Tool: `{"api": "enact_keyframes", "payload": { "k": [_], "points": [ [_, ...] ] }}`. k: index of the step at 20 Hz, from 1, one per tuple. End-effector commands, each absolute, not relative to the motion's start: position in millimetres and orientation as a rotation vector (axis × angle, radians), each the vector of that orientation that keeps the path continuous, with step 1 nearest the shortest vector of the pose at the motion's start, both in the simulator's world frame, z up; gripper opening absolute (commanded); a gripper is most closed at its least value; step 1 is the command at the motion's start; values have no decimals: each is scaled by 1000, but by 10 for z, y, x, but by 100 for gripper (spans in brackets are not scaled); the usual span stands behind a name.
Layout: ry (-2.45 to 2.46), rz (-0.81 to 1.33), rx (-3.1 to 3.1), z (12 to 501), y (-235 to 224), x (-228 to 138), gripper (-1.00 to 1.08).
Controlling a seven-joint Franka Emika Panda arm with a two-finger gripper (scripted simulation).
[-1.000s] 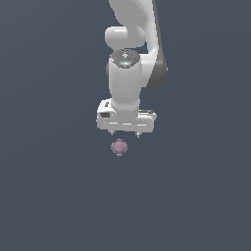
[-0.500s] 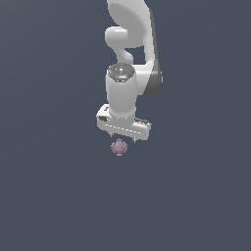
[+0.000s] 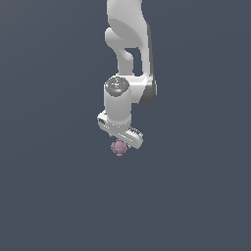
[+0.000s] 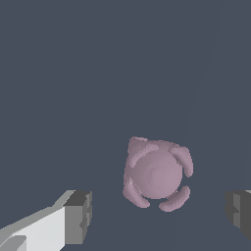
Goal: Pick up the object and move it to a goal position.
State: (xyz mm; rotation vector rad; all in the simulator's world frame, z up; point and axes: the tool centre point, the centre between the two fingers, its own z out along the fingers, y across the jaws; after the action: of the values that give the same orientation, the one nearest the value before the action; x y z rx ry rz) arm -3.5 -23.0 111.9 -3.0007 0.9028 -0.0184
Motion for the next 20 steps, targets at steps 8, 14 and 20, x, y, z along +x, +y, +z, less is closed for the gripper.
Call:
{"api": "enact_keyframes", "payload": {
  "k": [8, 14, 20],
  "points": [
    [1112, -2, -2937, 913, -304, -105, 100],
    [1124, 0, -2933, 895, -309, -111, 100],
    [1127, 0, -2932, 715, -311, -118, 100]
  ]
}}
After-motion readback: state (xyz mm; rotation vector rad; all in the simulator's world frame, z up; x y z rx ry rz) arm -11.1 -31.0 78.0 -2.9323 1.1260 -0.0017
